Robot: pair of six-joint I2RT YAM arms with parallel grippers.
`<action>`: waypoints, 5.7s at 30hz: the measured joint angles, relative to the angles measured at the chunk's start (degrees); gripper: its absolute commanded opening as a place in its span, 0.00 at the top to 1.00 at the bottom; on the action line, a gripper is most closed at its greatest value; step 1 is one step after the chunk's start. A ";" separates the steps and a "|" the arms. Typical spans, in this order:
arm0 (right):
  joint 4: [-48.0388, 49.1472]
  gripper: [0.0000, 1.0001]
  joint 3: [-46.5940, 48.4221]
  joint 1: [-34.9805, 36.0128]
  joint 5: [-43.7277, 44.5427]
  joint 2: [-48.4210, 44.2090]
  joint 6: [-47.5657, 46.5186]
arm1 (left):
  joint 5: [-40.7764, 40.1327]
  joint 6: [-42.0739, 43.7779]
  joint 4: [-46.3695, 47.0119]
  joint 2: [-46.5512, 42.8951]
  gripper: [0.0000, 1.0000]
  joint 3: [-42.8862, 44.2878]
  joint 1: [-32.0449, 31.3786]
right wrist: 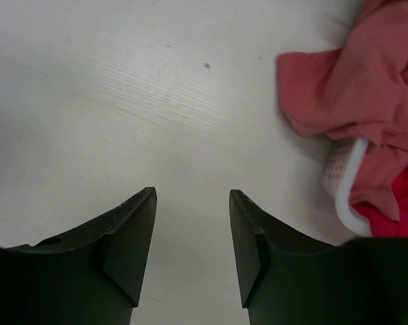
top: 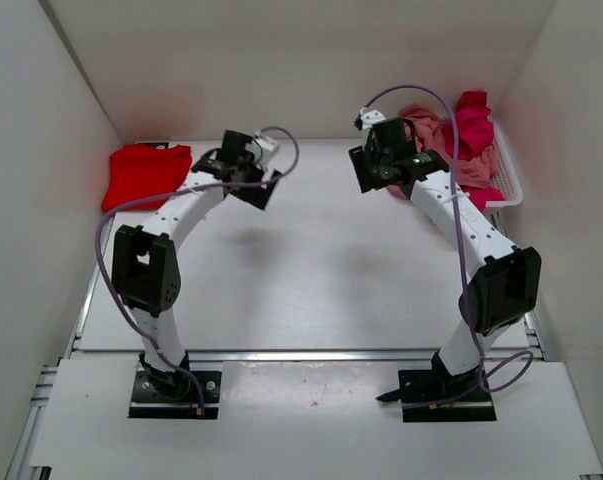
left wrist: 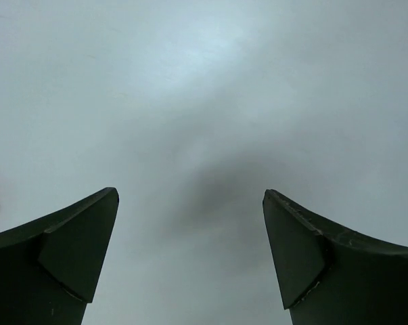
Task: Fold and stack the t-shirts
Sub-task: Grab crumpled tshirt from bin with the right arm, then move the tshirt to the center of the board, then flatten out the tshirt
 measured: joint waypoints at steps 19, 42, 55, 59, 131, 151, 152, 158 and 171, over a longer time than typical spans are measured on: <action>12.57 0.51 -1.42 -24.55 2.73 -3.34 -1.86 | 6.10 -3.26 -6.97 -17.31 0.01 -28.17 -1.29; 18.45 0.87 -17.11 -28.59 2.25 4.74 -1.36 | 2.40 1.22 -9.73 -15.17 0.01 -24.46 0.04; 16.04 1.00 -5.68 -29.05 6.91 4.92 -1.55 | 1.14 2.47 -9.88 -15.04 0.01 -24.04 -1.84; 14.91 1.00 22.21 -29.55 10.78 10.25 -1.97 | 0.83 2.60 -9.81 -14.62 0.01 -23.04 -2.03; 4.42 0.01 2.23 8.61 7.58 6.86 -2.71 | 0.94 -0.13 -8.37 -18.16 0.01 -14.78 13.22; 4.04 1.00 -5.22 3.54 -12.66 21.49 2.47 | 1.46 0.48 -8.76 -17.64 0.02 -15.72 13.11; 3.91 1.00 -5.09 4.68 -15.65 21.03 1.60 | 1.70 0.46 -8.79 -17.64 0.01 -15.72 13.18; 3.52 0.85 1.20 17.49 -27.56 19.56 -2.97 | 4.83 -0.72 -8.87 -17.64 0.02 -15.72 15.47; 6.34 0.02 -5.88 5.11 -16.72 4.15 4.11 | 3.02 7.08 -10.82 -20.55 0.02 -20.44 -6.32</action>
